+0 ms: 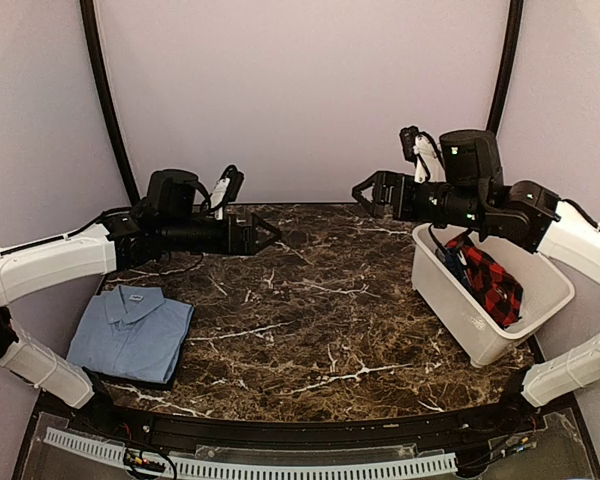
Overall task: Fold and stack the long sleeve shirts
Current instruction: Pick up the square-folded shirt from the bin.
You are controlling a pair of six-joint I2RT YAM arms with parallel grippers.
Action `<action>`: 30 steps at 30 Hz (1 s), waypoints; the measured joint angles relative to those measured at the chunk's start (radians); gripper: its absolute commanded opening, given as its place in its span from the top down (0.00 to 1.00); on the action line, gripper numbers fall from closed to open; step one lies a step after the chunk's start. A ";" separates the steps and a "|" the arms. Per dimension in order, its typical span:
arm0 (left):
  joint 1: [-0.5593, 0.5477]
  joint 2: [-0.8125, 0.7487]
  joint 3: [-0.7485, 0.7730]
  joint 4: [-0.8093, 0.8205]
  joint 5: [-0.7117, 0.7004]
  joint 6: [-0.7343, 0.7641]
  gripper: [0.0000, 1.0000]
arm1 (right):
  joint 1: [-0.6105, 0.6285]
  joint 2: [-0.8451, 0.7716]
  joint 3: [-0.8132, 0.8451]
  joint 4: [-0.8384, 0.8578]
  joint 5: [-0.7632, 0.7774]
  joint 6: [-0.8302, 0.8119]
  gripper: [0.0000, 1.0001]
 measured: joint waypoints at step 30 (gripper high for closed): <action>0.000 0.006 0.021 -0.019 -0.002 0.001 0.01 | -0.471 -0.267 -0.326 -0.169 0.107 -0.011 0.05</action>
